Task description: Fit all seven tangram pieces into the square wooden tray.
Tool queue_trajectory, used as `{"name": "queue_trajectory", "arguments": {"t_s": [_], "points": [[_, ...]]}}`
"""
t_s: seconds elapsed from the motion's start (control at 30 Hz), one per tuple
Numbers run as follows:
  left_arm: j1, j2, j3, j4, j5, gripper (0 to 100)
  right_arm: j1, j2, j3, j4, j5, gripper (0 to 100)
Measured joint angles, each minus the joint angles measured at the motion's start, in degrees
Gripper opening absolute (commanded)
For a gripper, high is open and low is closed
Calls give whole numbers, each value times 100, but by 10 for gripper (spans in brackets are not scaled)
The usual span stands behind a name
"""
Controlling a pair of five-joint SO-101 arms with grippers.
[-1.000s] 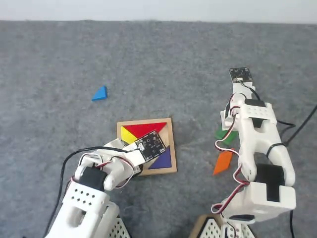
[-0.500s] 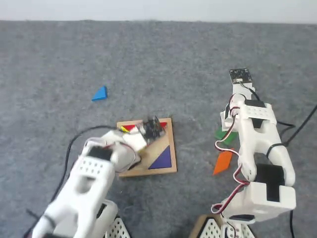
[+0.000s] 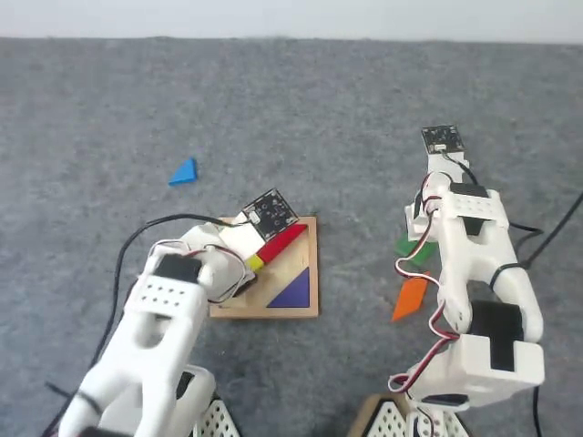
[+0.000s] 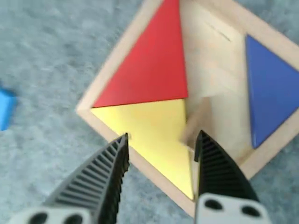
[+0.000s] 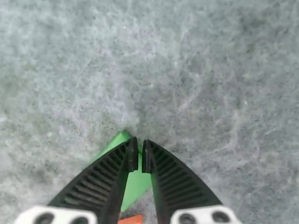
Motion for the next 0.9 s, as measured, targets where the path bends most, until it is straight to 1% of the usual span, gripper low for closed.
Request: {"name": "queue_trajectory", "arguments": {"t_s": [0.13, 0.33, 0.47, 0.57, 0.7, 0.77, 0.9], "points": [[0, -686, 457, -167, 105, 224, 0, 0, 0, 0, 0, 30], [-18, -853, 642, -387, 211, 224, 0, 0, 0, 0, 0, 30], [-26, -853, 642, -730, 905, 211, 0, 0, 0, 0, 0, 30], [-26, -853, 642, -800, 1556, 176, 0, 0, 0, 0, 0, 30], [-18, -853, 642, -809, 2268, 177, 0, 0, 0, 0, 0, 30], [185, -853, 642, -668, 2426, 177, 0, 0, 0, 0, 0, 30], [765, -853, 642, -387, 2505, 177, 0, 0, 0, 0, 0, 30]]}}
